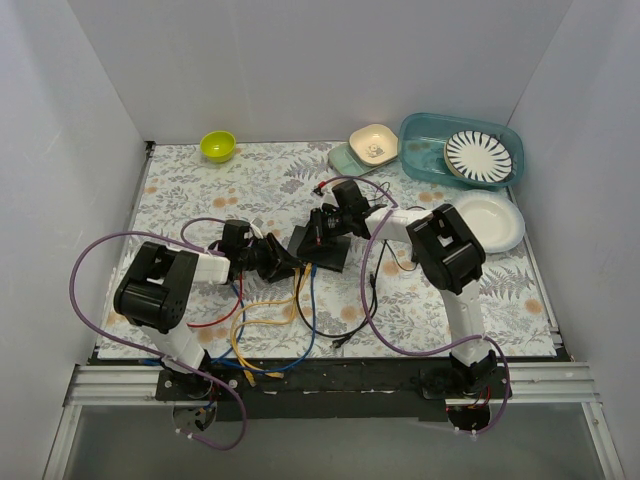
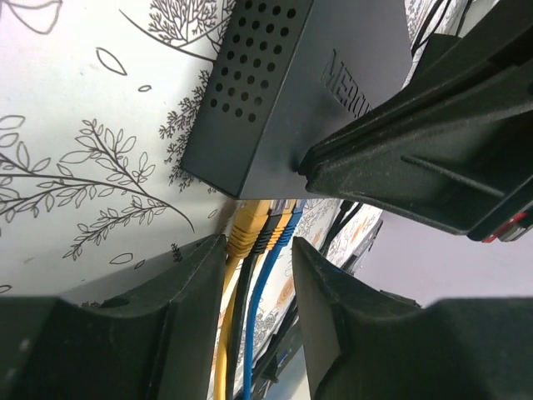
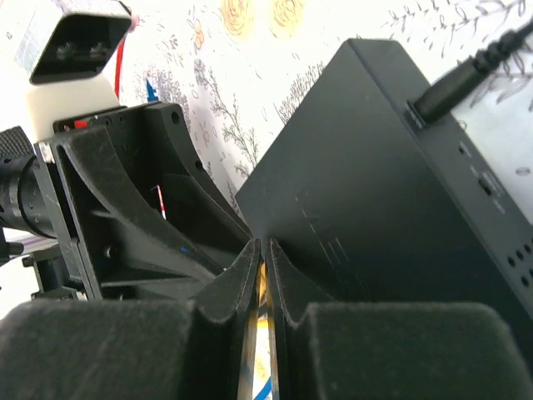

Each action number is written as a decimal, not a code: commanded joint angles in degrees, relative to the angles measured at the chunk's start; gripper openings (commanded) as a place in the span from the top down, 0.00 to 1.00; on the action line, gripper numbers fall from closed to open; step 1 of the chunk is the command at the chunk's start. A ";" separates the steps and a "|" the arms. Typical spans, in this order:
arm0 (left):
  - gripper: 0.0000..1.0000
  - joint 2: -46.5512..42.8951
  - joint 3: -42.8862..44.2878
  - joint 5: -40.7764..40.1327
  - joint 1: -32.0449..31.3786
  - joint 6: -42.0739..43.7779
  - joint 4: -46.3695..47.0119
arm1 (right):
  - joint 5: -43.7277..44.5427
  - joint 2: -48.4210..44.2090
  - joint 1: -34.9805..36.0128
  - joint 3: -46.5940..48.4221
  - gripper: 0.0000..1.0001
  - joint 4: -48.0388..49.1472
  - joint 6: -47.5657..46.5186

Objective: Pull the plug from the switch port

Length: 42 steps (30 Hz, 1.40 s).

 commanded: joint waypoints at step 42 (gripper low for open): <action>0.65 8.63 3.20 -5.92 1.68 2.40 1.41 | 8.95 0.55 -2.02 -4.61 0.87 -8.71 -3.55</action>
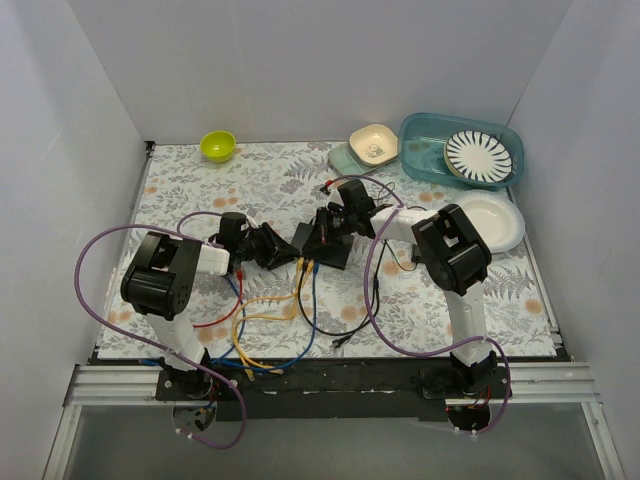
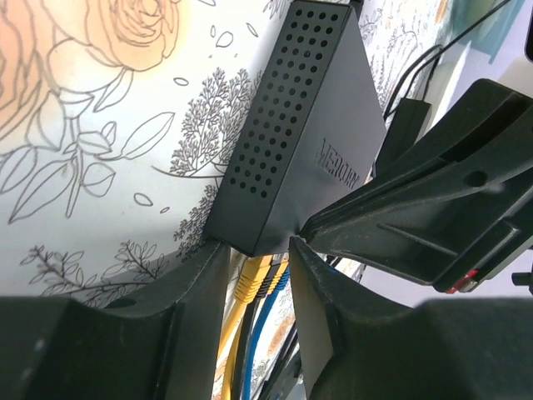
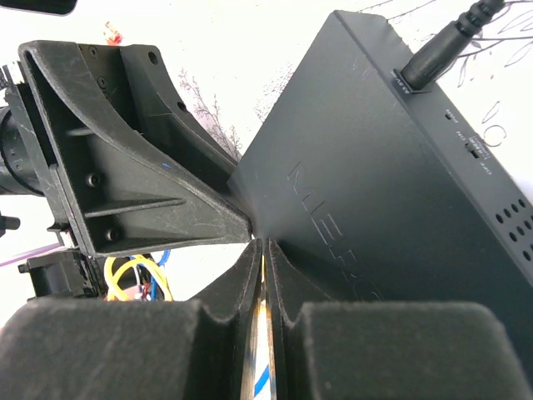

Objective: Pull the plug from the switch port

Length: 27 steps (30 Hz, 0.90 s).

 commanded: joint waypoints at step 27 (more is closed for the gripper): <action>0.85 6.88 0.32 -0.50 -3.29 7.33 -4.71 | 7.05 4.06 -0.55 -0.80 0.87 -8.78 -2.76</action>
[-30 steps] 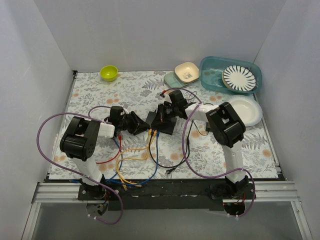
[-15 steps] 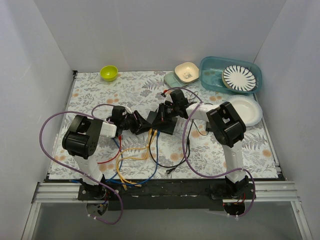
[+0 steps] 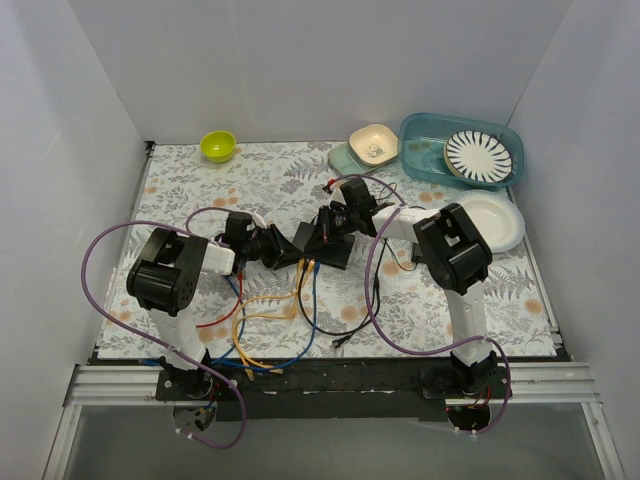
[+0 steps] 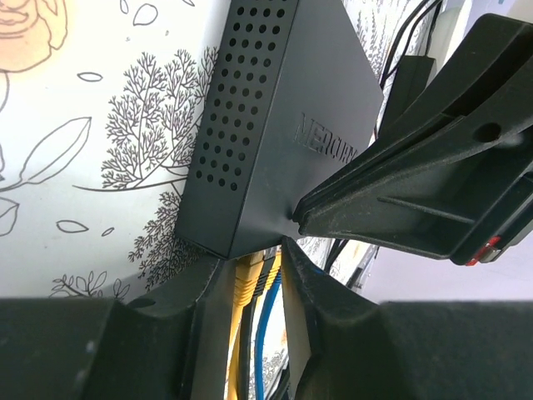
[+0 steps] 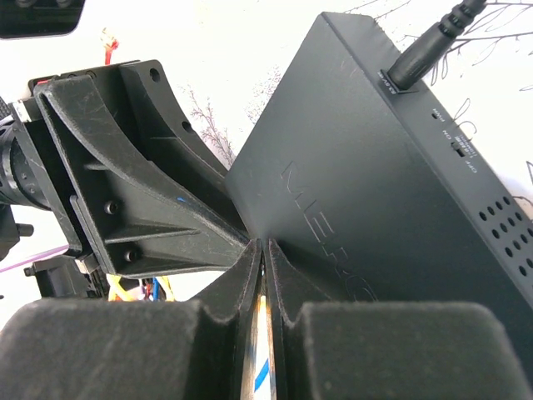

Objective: Pull the plug from the switch port

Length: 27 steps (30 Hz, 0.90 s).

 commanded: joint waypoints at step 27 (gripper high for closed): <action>0.84 2.59 -2.31 -2.30 -1.09 8.78 -10.72 | 6.94 4.65 -0.18 0.00 0.87 -8.19 -2.93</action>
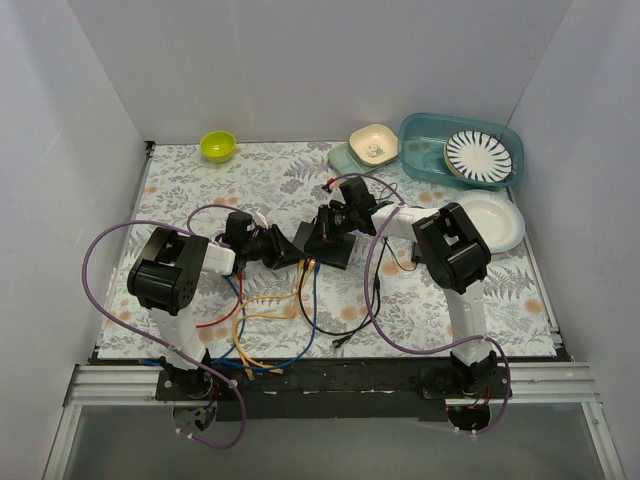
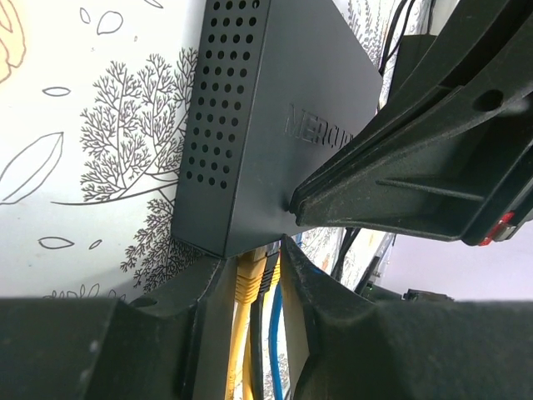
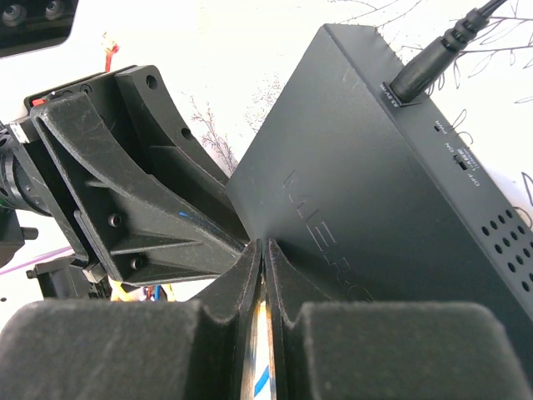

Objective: Pull the plug from the switch port

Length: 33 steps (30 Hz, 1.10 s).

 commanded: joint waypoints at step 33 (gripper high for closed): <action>1.00 0.44 -2.04 -3.13 -1.24 8.94 -19.51 | 6.28 3.47 -0.36 -1.91 0.87 -6.26 -2.78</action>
